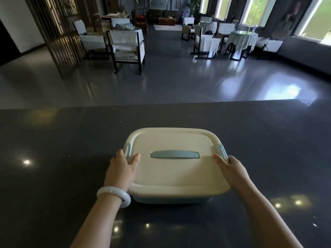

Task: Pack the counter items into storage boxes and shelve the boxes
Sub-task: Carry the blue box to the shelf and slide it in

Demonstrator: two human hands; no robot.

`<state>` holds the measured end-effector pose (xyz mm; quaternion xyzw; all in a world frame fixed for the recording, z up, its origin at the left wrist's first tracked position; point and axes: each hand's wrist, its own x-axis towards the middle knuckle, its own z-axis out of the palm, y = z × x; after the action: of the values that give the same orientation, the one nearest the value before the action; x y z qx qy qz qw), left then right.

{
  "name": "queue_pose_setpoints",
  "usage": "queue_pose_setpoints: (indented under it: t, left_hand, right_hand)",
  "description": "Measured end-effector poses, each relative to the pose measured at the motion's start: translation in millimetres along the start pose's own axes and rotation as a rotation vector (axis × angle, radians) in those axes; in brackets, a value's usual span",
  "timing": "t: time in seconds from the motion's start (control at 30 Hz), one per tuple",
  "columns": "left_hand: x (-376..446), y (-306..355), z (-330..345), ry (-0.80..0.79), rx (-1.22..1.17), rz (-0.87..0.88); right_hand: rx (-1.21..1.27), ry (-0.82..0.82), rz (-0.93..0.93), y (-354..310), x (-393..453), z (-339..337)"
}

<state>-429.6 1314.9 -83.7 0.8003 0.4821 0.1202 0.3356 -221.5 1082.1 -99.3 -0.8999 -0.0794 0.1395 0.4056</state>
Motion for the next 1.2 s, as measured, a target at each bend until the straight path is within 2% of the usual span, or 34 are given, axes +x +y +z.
queue_pose_setpoints:
  t: [0.2, 0.43, 0.5, 0.53, 0.57, 0.63, 0.93, 1.2]
  left_hand:
    - [-50.8, 33.1, 27.9, -0.033, 0.019, 0.058]
    - [-131.6, 108.2, 103.6, -0.171, 0.012, 0.196]
    - [-135.9, 111.1, 102.8, -0.182, 0.020, 0.198]
    - [-189.2, 162.4, 159.8, -0.284, 0.024, 0.353]
    - [-217.2, 187.1, 188.1, -0.327, 0.058, 0.398]
    - [-231.2, 202.1, 196.9, -0.339, 0.039, 0.437]
    - [-382.7, 326.5, 335.2, -0.635, 0.068, 0.835]
    - [-492.3, 397.1, 434.9, -0.894, 0.076, 1.054]
  right_hand:
    - [0.066, 0.090, 0.034, 49.5, -20.9, -48.7]
    - [0.196, 0.236, 0.156, 152.8, -65.7, -160.8]
    - [0.197, 0.230, 0.164, 161.0, -64.0, -163.0]
    - [0.294, 0.389, 0.257, 220.0, -103.5, -237.0]
    - [0.309, 0.454, 0.273, 252.0, -120.0, -270.7]
    - [0.278, 0.471, 0.264, 271.6, -130.0, -286.6]
    - [0.371, 0.853, 0.481, 399.4, -261.8, -420.1]
    - [0.453, 1.116, 0.701, 473.6, -327.6, -469.7]
